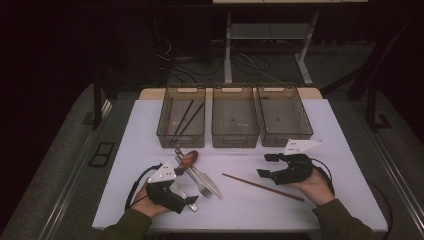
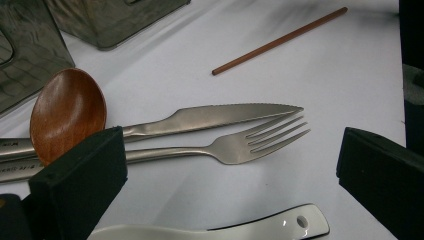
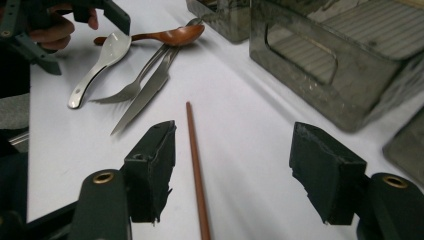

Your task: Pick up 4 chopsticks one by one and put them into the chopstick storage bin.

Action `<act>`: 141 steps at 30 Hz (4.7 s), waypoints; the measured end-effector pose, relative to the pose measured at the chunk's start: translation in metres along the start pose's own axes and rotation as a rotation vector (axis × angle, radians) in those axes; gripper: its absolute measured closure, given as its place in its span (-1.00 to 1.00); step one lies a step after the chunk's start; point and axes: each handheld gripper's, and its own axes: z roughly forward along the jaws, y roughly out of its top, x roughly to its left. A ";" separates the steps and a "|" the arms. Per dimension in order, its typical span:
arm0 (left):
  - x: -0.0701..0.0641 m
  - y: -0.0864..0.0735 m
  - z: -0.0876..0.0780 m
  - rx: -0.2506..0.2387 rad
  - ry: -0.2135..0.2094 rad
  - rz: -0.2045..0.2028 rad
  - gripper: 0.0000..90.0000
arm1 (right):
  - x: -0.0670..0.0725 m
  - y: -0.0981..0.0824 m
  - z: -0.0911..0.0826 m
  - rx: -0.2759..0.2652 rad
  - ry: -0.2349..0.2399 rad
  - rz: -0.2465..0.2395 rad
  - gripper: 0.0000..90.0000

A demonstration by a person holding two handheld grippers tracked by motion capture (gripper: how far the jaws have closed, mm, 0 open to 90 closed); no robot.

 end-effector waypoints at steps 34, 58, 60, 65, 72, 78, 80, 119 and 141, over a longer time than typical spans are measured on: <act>-0.002 0.001 0.002 0.010 -0.005 0.006 -1.00 | 0.004 -0.048 -0.013 0.235 0.012 -0.055 0.60; -0.002 0.001 0.002 0.011 -0.006 0.007 -1.00 | 0.005 -0.050 -0.003 0.290 0.018 -0.097 0.85; -0.002 0.001 0.002 0.010 -0.006 0.008 -1.00 | 0.005 -0.050 -0.003 0.290 0.021 -0.098 0.85; -0.002 0.001 0.002 0.009 -0.006 0.009 -1.00 | 0.004 -0.049 -0.003 0.290 0.029 -0.097 0.87; -0.002 0.001 0.002 0.009 -0.007 0.009 -1.00 | 0.002 -0.046 -0.007 0.260 0.028 -0.089 0.87; -0.002 0.001 0.002 0.009 -0.007 0.010 -1.00 | 0.002 -0.045 -0.009 0.239 0.027 -0.079 0.87; -0.002 0.001 0.002 0.009 -0.007 0.010 -1.00 | 0.002 -0.044 -0.011 0.228 0.027 -0.081 0.87; -0.002 0.000 0.002 0.016 -0.009 0.008 -1.00 | -0.005 -0.012 -0.041 -0.020 0.032 -0.040 0.87; 0.000 0.000 0.002 0.019 -0.007 0.013 -1.00 | -0.012 0.028 -0.026 -0.115 0.009 -0.020 0.87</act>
